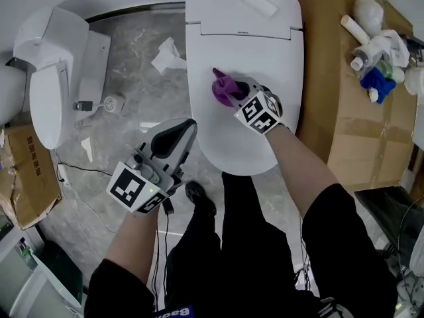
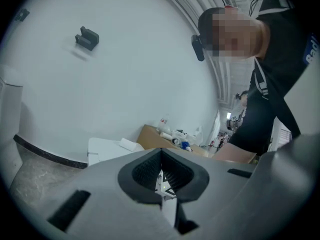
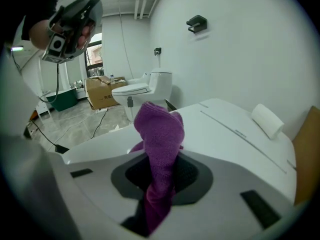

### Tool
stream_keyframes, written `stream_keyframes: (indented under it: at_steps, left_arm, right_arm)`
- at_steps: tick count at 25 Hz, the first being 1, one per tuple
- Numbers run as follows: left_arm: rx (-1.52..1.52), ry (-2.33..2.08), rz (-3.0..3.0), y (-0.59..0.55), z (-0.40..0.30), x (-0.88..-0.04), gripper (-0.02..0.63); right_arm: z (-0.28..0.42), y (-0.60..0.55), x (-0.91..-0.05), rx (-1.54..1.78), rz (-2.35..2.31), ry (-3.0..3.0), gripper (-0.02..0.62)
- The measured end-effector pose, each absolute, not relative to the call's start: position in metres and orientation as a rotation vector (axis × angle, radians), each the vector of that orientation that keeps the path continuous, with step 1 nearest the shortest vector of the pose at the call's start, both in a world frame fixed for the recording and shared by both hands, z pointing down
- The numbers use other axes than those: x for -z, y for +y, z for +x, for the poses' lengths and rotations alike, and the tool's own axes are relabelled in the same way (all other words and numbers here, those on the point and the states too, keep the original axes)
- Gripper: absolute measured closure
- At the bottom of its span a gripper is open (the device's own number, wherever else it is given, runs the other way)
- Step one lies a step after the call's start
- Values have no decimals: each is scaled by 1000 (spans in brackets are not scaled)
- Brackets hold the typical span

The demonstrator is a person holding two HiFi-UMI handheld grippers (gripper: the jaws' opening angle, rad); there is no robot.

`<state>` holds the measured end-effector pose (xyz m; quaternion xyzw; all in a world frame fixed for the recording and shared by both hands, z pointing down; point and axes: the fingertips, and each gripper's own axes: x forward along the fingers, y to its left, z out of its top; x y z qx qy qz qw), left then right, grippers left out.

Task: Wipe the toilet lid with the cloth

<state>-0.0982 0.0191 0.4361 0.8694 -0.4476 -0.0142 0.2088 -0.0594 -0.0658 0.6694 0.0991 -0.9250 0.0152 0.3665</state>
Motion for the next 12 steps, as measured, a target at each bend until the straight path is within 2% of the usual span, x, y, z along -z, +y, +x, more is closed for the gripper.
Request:
stream_keyframes:
  at_steps: [12]
  left_arm:
    - [24,-1102,2530,147,-57,-422,589]
  right_arm:
    - [-9,106,-682,-99,338,-2369,520]
